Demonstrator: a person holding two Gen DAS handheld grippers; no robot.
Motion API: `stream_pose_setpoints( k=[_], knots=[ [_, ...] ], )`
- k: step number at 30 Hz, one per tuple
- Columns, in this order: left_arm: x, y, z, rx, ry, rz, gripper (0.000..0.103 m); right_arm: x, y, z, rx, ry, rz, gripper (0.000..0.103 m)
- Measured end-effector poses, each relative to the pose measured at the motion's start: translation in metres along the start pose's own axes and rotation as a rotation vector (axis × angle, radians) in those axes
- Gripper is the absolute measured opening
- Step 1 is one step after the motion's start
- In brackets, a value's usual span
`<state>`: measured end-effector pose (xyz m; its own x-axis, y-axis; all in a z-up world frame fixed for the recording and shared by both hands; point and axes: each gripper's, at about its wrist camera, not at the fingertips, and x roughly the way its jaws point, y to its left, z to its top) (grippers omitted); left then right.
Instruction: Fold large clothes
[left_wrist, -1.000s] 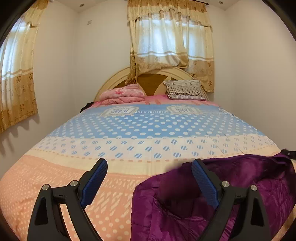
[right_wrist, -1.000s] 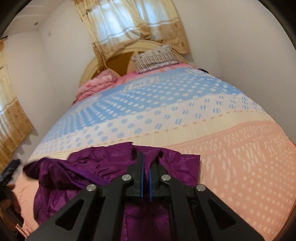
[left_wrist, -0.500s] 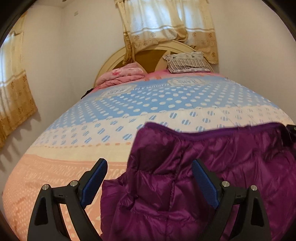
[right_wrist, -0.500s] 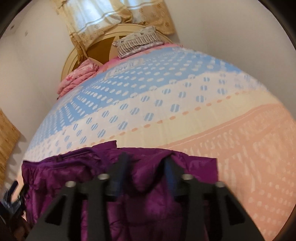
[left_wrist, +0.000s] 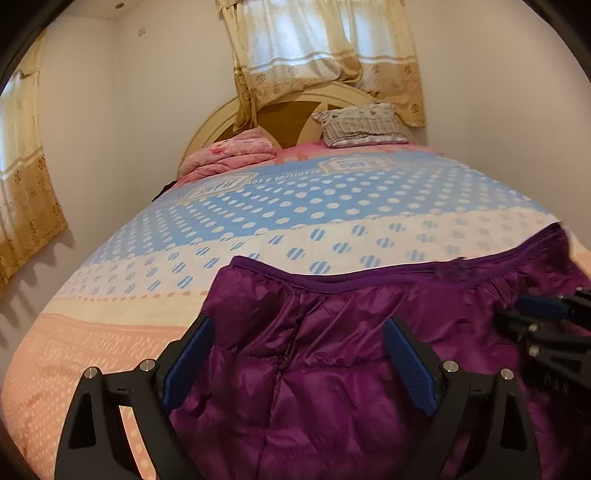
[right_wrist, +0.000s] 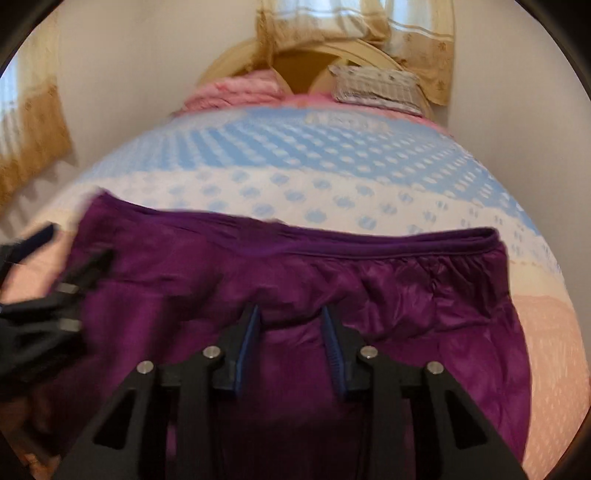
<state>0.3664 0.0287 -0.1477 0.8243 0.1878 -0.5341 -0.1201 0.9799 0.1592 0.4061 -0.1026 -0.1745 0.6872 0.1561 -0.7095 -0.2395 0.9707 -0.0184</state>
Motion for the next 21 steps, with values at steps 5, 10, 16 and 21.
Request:
stream_pose_setpoints(
  k=[5,10,16,21],
  knots=[
    [0.044,0.012,-0.017,-0.089,0.123,-0.005,0.093,0.022,-0.022,-0.004,0.088,0.007,0.032,0.037],
    [0.059,0.011,-0.021,-0.109,0.157,-0.024,0.094,0.025,-0.018,-0.005,0.093,0.000,0.040,0.039],
    [0.072,0.015,-0.024,-0.141,0.203,-0.057,0.097,0.031,-0.017,-0.006,0.095,0.014,0.042,0.040],
    [0.078,0.016,-0.025,-0.151,0.226,-0.064,0.098,0.034,-0.014,-0.006,0.084,0.028,0.028,0.040]
  ],
)
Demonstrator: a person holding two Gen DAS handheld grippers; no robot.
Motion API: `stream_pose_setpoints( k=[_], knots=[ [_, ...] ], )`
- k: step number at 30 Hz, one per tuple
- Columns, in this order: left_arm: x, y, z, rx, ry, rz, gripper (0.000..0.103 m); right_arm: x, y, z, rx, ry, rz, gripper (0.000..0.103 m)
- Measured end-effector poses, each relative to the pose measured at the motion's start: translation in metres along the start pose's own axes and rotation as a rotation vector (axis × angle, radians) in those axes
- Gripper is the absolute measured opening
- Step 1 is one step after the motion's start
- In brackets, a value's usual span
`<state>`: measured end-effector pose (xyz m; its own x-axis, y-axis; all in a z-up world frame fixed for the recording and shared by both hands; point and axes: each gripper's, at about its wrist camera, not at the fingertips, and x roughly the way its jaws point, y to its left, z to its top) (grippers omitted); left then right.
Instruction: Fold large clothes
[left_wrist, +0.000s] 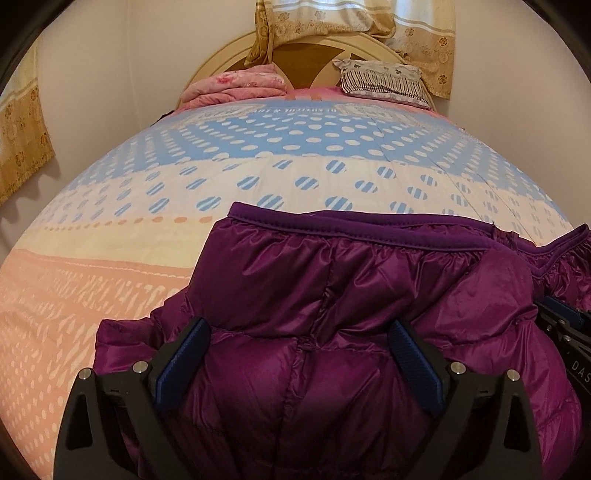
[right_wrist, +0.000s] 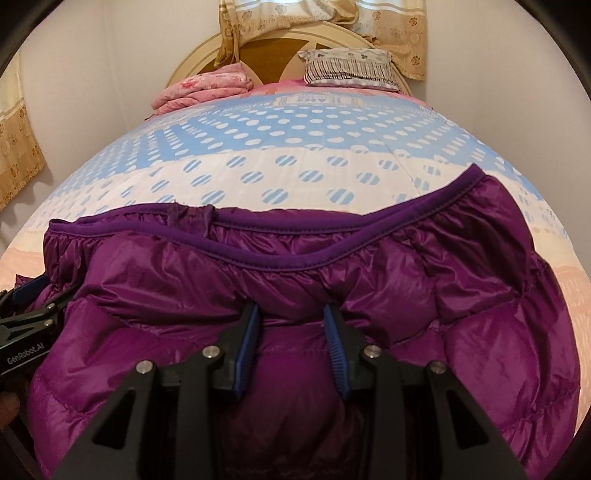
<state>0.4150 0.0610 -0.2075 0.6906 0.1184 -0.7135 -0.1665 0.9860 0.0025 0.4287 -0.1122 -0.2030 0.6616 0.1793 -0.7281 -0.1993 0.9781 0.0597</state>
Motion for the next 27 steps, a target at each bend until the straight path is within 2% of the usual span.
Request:
stream_pose_setpoints(
  k=[27],
  knots=[
    [0.021,-0.007,0.006,0.043,0.074,0.061,0.102,0.008,0.007,-0.001,-0.047,0.027,-0.065,0.040]
  ],
)
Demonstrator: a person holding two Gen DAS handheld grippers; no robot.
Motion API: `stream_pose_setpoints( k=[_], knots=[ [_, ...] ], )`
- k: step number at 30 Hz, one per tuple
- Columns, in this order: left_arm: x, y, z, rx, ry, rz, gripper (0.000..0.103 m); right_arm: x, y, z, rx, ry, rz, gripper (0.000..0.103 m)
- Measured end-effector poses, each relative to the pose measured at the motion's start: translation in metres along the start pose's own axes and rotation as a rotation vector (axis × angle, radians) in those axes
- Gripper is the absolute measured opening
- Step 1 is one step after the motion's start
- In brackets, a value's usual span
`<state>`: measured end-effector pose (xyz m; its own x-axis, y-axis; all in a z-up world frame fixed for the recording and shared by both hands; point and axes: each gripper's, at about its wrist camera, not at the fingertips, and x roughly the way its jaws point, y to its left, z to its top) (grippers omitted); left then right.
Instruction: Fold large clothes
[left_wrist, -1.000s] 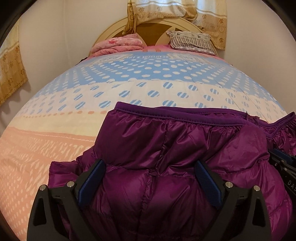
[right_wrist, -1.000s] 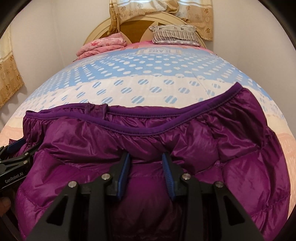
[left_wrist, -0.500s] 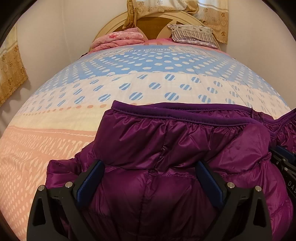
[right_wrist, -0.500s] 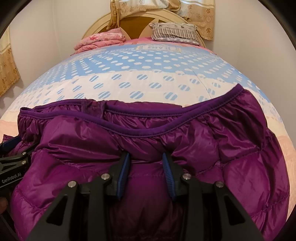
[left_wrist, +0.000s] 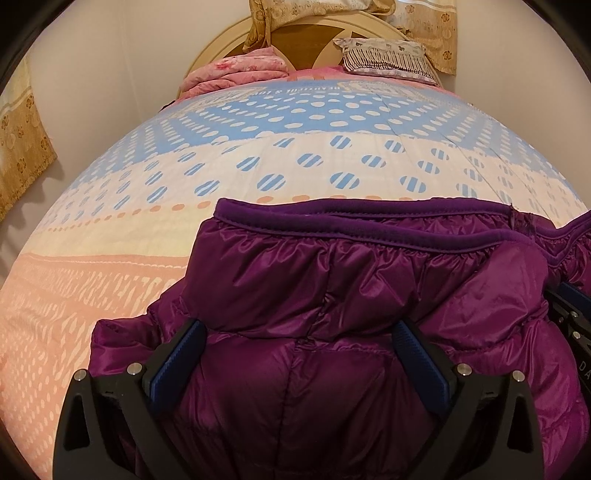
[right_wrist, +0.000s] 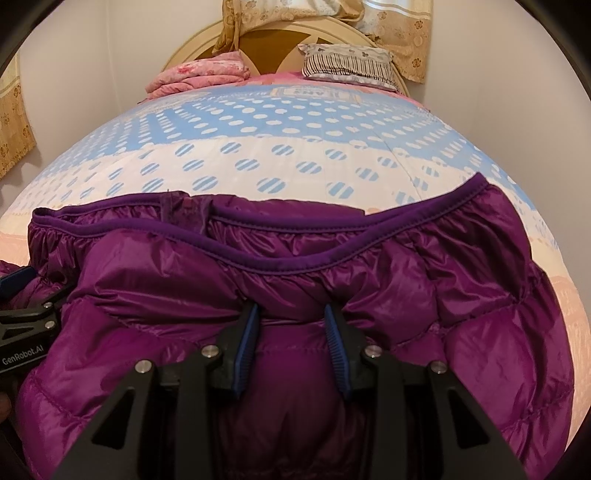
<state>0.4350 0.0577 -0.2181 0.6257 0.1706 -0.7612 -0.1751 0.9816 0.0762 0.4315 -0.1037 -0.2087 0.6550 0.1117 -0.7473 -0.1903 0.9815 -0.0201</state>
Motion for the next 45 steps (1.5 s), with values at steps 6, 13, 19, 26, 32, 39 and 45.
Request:
stream_pose_setpoints(
  k=[6,13,19,26,32,39,45],
  knots=[
    [0.001,-0.001,0.000,0.002,0.002,0.002,0.102,0.002,0.002,0.000,-0.014,0.002,-0.020,0.040],
    [0.001,0.000,0.001,0.002,0.003,0.003,0.102,0.001,0.004,0.000,-0.014,0.001,-0.022,0.041],
    [0.001,0.000,0.001,0.001,0.005,0.006,0.102,0.001,0.004,0.000,-0.013,0.001,-0.021,0.041],
    [0.001,-0.001,0.002,0.001,0.005,0.006,0.102,0.001,0.004,0.000,-0.014,0.001,-0.022,0.041],
    [0.000,0.001,0.002,-0.003,0.010,-0.002,0.102,0.001,0.004,0.000,-0.015,0.004,-0.025,0.041],
    [-0.067,0.010,-0.006,-0.050,-0.120,-0.057,0.102,-0.040,0.007,0.007,0.093,-0.029,0.036,0.060],
    [-0.041,-0.003,-0.022,0.000,-0.092,0.035,0.102,-0.027,0.050,0.003,-0.022,-0.033,0.010,0.062]
  ],
)
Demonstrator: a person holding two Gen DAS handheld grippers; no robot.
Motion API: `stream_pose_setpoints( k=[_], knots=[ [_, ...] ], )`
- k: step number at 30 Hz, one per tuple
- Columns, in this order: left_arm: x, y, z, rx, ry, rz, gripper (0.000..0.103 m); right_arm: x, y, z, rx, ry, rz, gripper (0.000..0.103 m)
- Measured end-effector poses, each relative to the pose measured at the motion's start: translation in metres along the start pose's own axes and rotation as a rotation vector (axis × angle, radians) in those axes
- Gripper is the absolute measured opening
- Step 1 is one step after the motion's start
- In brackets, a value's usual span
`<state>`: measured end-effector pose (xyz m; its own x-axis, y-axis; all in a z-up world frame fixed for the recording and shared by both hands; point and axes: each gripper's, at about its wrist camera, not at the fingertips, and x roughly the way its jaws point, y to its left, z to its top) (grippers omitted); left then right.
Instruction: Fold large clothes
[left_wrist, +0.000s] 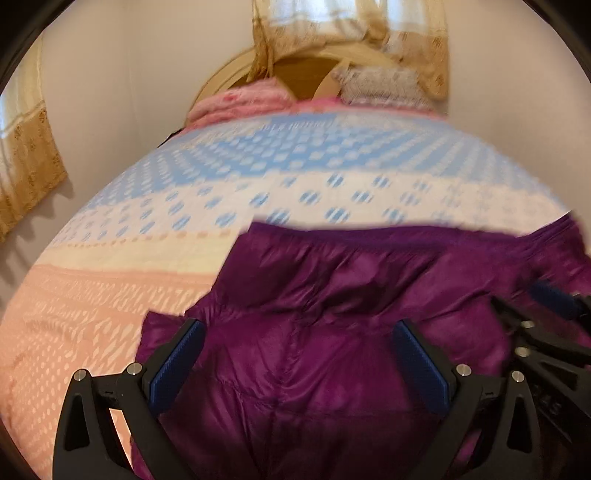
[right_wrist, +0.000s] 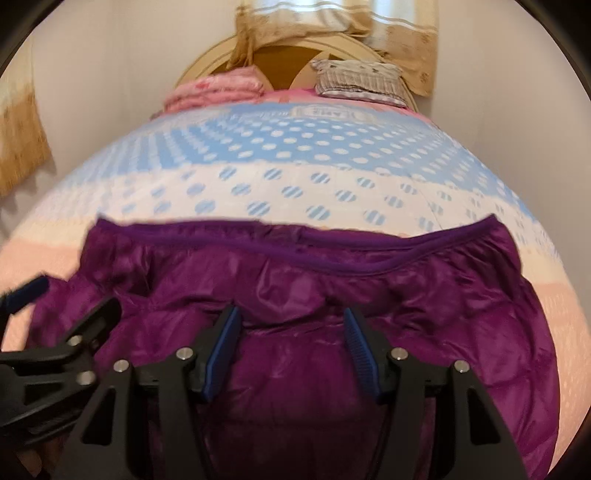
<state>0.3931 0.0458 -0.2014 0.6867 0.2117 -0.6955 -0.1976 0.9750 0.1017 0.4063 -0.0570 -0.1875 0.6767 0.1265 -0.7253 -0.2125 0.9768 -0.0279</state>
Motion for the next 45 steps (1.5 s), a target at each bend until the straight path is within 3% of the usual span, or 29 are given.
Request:
stream_pose_setpoints(
  k=[4,11,16,20,23,26,30,32,33,35,36,37,40,45],
  knots=[
    [0.020,0.013,-0.007,-0.089,0.051,-0.064,0.102,0.020,-0.014,-0.006,0.066,0.031,0.048,0.064],
    [0.018,0.010,-0.005,-0.076,0.053,-0.050,0.102,0.026,-0.012,-0.006,0.055,0.038,0.043,0.066],
    [-0.040,0.032,-0.012,-0.092,-0.017,-0.058,0.102,0.009,-0.010,-0.007,0.052,0.052,0.062,0.067],
    [-0.083,0.063,-0.044,-0.088,-0.089,0.015,0.102,-0.049,-0.005,-0.032,0.005,-0.047,0.016,0.079],
    [-0.077,0.089,-0.070,-0.141,-0.033,0.058,0.102,-0.057,0.004,-0.059,-0.030,-0.049,-0.018,0.080],
    [-0.060,0.103,-0.090,-0.244,0.052,-0.019,0.102,-0.047,0.015,-0.076,-0.070,-0.061,-0.083,0.081],
    [-0.066,0.097,-0.094,-0.236,0.039,-0.044,0.102,-0.037,0.016,-0.071,-0.081,-0.017,-0.094,0.084],
    [-0.064,0.093,-0.095,-0.244,0.055,-0.102,0.094,-0.037,0.013,-0.070,-0.066,-0.006,-0.082,0.085],
    [-0.062,0.089,-0.096,-0.238,0.063,-0.132,0.075,-0.038,0.011,-0.070,-0.061,-0.006,-0.077,0.085],
    [-0.066,0.083,-0.096,-0.217,0.055,-0.151,0.061,-0.048,0.007,-0.071,-0.051,-0.012,-0.061,0.085],
    [-0.070,0.081,-0.096,-0.209,0.049,-0.169,0.046,-0.059,0.004,-0.074,-0.033,-0.019,-0.053,0.085],
    [-0.073,0.079,-0.097,-0.202,0.044,-0.188,0.038,-0.071,0.004,-0.079,-0.015,-0.032,-0.050,0.085],
    [-0.080,0.077,-0.100,-0.181,0.023,-0.198,0.028,-0.100,0.008,-0.104,-0.018,-0.057,-0.042,0.096],
    [-0.082,0.080,-0.098,-0.195,0.017,-0.253,0.016,-0.076,0.012,-0.122,-0.040,0.010,-0.049,0.098]
  ],
)
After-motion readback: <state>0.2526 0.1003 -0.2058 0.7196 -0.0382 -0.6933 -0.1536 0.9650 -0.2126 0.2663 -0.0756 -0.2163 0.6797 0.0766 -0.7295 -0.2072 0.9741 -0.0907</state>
